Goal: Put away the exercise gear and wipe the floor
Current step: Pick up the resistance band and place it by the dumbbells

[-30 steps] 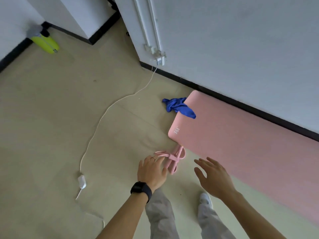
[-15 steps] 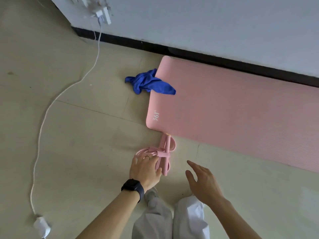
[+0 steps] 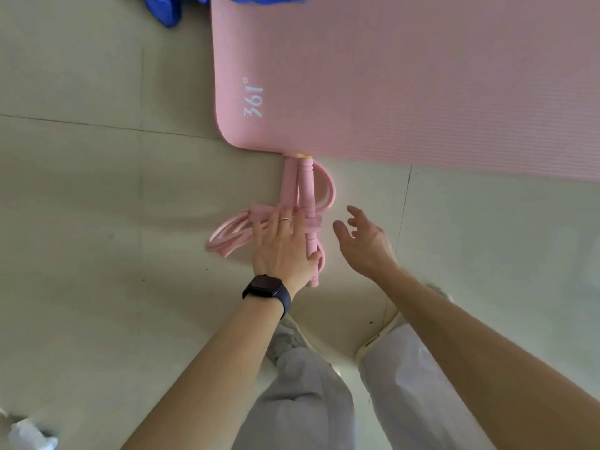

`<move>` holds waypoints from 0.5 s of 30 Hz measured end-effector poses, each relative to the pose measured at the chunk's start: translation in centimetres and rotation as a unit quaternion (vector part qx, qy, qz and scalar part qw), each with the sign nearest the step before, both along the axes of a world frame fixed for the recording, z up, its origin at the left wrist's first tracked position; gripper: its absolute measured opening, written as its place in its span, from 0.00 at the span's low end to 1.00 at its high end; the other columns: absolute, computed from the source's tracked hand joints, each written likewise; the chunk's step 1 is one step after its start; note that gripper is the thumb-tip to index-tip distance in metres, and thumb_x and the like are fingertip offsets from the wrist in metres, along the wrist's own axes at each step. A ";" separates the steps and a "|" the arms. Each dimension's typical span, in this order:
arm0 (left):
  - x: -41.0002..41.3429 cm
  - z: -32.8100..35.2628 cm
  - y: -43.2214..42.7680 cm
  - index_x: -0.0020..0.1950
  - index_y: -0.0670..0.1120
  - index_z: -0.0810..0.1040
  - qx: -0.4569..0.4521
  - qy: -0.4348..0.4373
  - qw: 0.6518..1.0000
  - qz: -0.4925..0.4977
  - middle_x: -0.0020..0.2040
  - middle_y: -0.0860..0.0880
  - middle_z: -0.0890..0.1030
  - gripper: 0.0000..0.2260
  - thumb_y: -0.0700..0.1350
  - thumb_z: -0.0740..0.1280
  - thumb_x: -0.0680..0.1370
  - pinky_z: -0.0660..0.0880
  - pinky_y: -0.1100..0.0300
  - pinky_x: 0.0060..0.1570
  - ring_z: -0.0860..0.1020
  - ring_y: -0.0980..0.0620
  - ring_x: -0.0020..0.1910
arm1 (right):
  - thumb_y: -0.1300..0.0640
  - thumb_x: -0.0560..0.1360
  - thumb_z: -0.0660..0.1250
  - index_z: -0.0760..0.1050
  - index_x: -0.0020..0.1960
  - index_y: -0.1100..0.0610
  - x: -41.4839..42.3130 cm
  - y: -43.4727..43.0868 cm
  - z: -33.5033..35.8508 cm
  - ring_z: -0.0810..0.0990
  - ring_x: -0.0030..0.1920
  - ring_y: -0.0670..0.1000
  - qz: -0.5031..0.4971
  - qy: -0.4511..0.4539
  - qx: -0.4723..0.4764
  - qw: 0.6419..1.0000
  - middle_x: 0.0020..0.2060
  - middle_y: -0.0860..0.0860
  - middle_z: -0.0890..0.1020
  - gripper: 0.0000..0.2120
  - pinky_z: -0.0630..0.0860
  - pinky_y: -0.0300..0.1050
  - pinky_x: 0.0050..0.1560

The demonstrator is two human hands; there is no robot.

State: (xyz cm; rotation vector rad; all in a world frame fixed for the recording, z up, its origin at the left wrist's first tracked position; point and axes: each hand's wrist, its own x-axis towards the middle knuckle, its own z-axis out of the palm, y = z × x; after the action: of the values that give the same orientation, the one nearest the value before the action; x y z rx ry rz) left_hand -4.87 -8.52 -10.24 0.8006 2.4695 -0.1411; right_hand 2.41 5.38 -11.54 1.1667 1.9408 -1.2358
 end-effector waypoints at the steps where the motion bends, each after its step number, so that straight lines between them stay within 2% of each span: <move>1: 0.2 -1.7 0.1 0.77 0.48 0.62 -0.005 0.008 1.000 -0.002 0.73 0.47 0.70 0.37 0.62 0.67 0.72 0.54 0.42 0.74 0.64 0.46 0.75 | 0.40 0.81 0.56 0.59 0.78 0.47 -0.6 -0.1 -1.8 0.74 0.68 0.56 -0.033 -0.004 -0.013 0.999 0.71 0.52 0.74 0.28 0.73 0.53 0.65; 4: 1.1 -5.3 0.2 0.73 0.44 0.67 -0.015 0.045 0.999 -0.015 0.62 0.46 0.79 0.40 0.65 0.70 0.69 0.63 0.44 0.67 0.71 0.43 0.66 | 0.38 0.81 0.56 0.60 0.77 0.45 -2.4 -0.4 -5.6 0.76 0.63 0.54 -0.084 0.036 -0.029 0.995 0.67 0.50 0.76 0.27 0.74 0.50 0.61; 7: 1.4 -7.5 -0.3 0.68 0.42 0.70 0.014 0.084 0.996 -0.026 0.54 0.45 0.82 0.40 0.63 0.74 0.64 0.69 0.45 0.61 0.75 0.42 0.57 | 0.43 0.80 0.61 0.64 0.73 0.44 -3.6 -1.2 -8.3 0.76 0.55 0.52 -0.103 0.069 -0.005 0.992 0.59 0.51 0.76 0.22 0.72 0.46 0.53; 10: 1.0 -7.2 -0.6 0.64 0.43 0.74 0.018 0.082 0.996 -0.005 0.48 0.46 0.83 0.35 0.55 0.76 0.61 0.71 0.46 0.57 0.77 0.42 0.52 | 0.54 0.78 0.62 0.67 0.67 0.45 -3.9 -1.8 -8.5 0.77 0.51 0.55 -0.131 0.071 0.009 0.989 0.56 0.53 0.76 0.19 0.77 0.51 0.52; 12: 0.8 -5.5 -0.4 0.64 0.43 0.75 -0.010 0.065 0.998 0.020 0.46 0.46 0.83 0.36 0.51 0.76 0.58 0.73 0.46 0.57 0.78 0.43 0.51 | 0.62 0.75 0.60 0.65 0.65 0.46 -3.4 -2.1 -6.9 0.77 0.47 0.56 -0.139 0.052 0.000 0.989 0.55 0.53 0.74 0.21 0.78 0.54 0.49; 15: 0.2 -1.8 -1.0 0.70 0.41 0.71 -0.046 0.055 0.997 0.039 0.49 0.45 0.82 0.39 0.53 0.75 0.61 0.73 0.45 0.54 0.76 0.42 0.52 | 0.65 0.74 0.57 0.62 0.65 0.46 -2.0 -2.6 -3.4 0.79 0.44 0.60 -0.124 0.058 -0.009 0.991 0.48 0.53 0.78 0.23 0.79 0.59 0.46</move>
State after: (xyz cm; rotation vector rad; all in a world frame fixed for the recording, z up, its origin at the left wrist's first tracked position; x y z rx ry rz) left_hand -4.70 -9.48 -12.06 0.6740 2.5721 -0.2744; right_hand 0.38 2.80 -14.95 1.3868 1.9056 -1.4751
